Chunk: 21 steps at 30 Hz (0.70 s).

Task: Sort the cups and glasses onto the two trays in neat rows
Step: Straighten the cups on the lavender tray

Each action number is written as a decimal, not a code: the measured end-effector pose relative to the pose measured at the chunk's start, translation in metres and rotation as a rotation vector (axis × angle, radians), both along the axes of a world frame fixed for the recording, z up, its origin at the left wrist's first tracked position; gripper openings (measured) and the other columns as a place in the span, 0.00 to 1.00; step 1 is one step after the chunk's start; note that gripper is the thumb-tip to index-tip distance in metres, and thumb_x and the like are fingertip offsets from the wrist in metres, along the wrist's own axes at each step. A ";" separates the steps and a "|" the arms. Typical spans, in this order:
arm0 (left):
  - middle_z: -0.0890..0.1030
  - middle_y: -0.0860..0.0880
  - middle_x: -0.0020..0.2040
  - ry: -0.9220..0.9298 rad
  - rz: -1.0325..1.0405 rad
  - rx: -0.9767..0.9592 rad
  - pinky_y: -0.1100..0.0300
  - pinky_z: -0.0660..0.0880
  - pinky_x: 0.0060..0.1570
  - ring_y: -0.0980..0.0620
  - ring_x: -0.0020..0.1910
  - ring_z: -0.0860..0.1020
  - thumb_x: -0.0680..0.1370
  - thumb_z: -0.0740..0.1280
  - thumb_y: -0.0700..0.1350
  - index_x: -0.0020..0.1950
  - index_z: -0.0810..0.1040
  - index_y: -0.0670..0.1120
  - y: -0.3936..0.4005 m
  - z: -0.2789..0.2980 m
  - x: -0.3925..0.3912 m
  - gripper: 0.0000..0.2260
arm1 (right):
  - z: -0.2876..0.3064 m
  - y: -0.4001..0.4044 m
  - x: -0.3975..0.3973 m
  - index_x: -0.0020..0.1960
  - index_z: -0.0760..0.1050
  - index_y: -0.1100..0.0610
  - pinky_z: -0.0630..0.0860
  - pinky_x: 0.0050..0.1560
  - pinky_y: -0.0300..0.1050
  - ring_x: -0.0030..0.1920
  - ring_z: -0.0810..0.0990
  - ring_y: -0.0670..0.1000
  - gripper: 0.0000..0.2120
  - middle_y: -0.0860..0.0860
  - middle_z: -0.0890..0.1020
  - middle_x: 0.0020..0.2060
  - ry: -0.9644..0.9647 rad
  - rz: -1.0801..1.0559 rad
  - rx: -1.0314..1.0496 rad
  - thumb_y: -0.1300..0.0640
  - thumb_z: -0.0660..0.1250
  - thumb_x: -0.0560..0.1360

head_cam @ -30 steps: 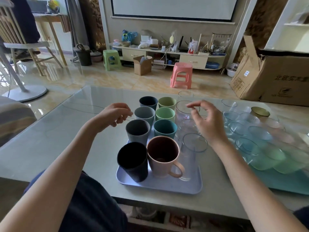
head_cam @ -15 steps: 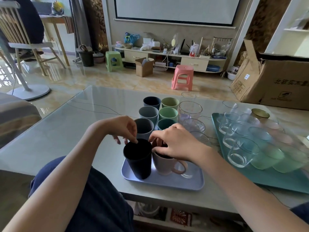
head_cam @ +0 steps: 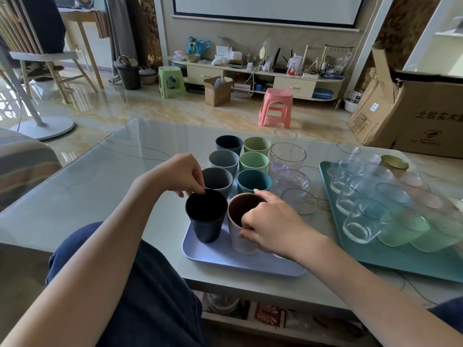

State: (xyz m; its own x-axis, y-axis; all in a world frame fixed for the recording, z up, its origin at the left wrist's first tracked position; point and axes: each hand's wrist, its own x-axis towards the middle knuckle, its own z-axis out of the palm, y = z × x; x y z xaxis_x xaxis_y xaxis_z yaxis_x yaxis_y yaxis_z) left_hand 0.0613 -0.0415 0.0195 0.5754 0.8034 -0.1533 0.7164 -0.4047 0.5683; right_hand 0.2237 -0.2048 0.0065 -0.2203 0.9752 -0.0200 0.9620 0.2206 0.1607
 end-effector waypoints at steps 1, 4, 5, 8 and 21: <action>0.84 0.44 0.34 -0.004 0.005 0.013 0.65 0.76 0.26 0.50 0.33 0.82 0.68 0.73 0.39 0.39 0.84 0.41 0.000 -0.001 0.000 0.02 | -0.001 -0.001 0.000 0.54 0.79 0.57 0.48 0.75 0.46 0.70 0.66 0.58 0.16 0.57 0.81 0.55 0.009 0.001 -0.005 0.47 0.58 0.79; 0.84 0.44 0.34 -0.006 0.014 0.043 0.65 0.77 0.26 0.50 0.33 0.82 0.68 0.74 0.39 0.38 0.84 0.41 0.001 -0.002 0.000 0.02 | -0.001 -0.004 -0.001 0.56 0.78 0.56 0.49 0.74 0.45 0.72 0.63 0.57 0.16 0.55 0.81 0.57 0.017 0.021 -0.005 0.47 0.59 0.79; 0.84 0.44 0.34 -0.006 0.017 0.047 0.65 0.77 0.26 0.50 0.33 0.82 0.68 0.73 0.39 0.38 0.84 0.41 0.001 -0.002 0.001 0.01 | -0.001 -0.005 -0.001 0.57 0.78 0.56 0.49 0.74 0.44 0.72 0.62 0.57 0.16 0.55 0.80 0.58 0.021 0.028 -0.003 0.47 0.59 0.79; 0.83 0.44 0.33 -0.003 0.025 0.038 0.65 0.76 0.25 0.51 0.32 0.82 0.69 0.73 0.39 0.39 0.84 0.41 0.001 -0.001 0.000 0.01 | 0.001 -0.007 -0.001 0.57 0.78 0.56 0.47 0.74 0.43 0.70 0.65 0.57 0.16 0.54 0.80 0.57 0.018 0.041 0.009 0.47 0.58 0.79; 0.82 0.46 0.33 0.087 0.021 -0.112 0.63 0.77 0.28 0.51 0.31 0.82 0.70 0.74 0.40 0.36 0.81 0.42 -0.002 0.003 0.000 0.04 | 0.000 -0.007 0.003 0.52 0.79 0.53 0.46 0.74 0.49 0.60 0.75 0.53 0.14 0.51 0.83 0.50 0.031 0.038 0.022 0.46 0.59 0.78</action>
